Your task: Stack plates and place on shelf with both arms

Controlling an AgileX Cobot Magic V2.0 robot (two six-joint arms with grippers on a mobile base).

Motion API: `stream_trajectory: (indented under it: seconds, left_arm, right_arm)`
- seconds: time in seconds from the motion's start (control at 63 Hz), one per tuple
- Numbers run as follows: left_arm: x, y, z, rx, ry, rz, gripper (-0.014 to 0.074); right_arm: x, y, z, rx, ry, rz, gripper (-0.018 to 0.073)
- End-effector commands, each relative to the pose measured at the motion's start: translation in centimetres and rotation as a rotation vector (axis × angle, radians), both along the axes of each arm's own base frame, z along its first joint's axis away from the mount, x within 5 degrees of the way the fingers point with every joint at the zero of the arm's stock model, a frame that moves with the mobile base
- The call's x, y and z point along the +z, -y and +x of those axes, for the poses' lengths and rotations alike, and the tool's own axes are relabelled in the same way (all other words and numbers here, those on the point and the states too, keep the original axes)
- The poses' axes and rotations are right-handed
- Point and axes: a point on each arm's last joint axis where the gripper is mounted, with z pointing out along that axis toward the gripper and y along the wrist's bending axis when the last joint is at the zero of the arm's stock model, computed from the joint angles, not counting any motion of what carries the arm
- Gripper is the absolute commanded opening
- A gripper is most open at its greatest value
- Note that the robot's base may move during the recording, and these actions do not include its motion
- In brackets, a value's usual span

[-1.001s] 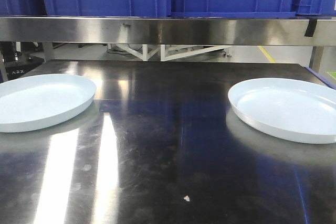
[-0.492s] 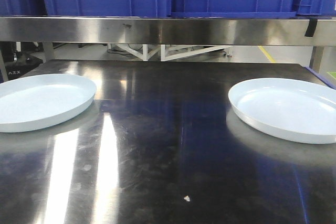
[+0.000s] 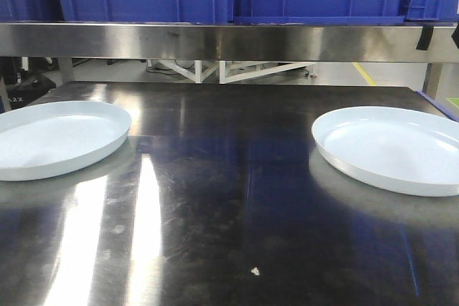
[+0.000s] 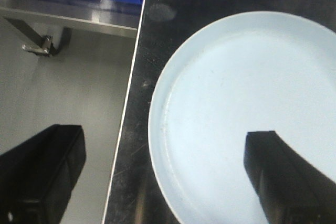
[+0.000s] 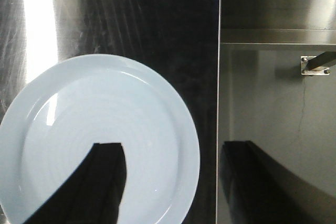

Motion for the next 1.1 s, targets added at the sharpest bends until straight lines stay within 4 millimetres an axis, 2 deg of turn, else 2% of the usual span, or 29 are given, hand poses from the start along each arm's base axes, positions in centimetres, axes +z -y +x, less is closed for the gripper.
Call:
stream_trajectory:
  seconds: [0.0, 0.365, 0.699, 0.794, 0.858, 0.921, 1.048, 1.08]
  left_arm:
    - [1.0, 0.3, 1.4, 0.016, 0.109, -0.029, 0.0663]
    - [-2.4, 0.5, 4.2, 0.017, 0.029, -0.021, 0.0663]
    - [-4.8, 0.6, 4.8, 0.018, -0.04, -0.015, 0.0663]
    - [-5.0, 0.6, 4.8, 0.018, -0.047, -0.014, 0.0638]
    - [-4.9, 0.6, 4.9, 0.018, -0.045, -0.014, 0.0576]
    - [-4.6, 0.6, 5.0, 0.018, -0.039, -0.015, 0.0465]
    - [-3.7, 0.6, 5.5, 0.017, -0.033, -0.016, 0.0065]
    - [-3.3, 0.7, 5.7, 0.017, -0.029, -0.016, 0.009]
  right_arm:
    - [2.4, 0.1, -0.1, 0.003, 0.113, -0.004, 0.0509]
    - [2.4, 0.1, -0.1, 0.003, 0.113, -0.004, 0.0509]
    - [2.4, 0.1, -0.1, 0.003, 0.113, -0.004, 0.0509]
    - [2.4, 0.1, -0.1, 0.003, 0.114, -0.004, 0.0509]
    - [2.4, 0.1, -0.1, 0.003, 0.114, -0.004, 0.0509]
    - [2.4, 0.1, -0.1, 0.003, 0.114, -0.004, 0.0509]
    - [2.4, 0.1, -0.1, 0.003, 0.115, -0.004, 0.0509]
    - [2.4, 0.1, -0.1, 0.003, 0.115, -0.004, 0.0509]
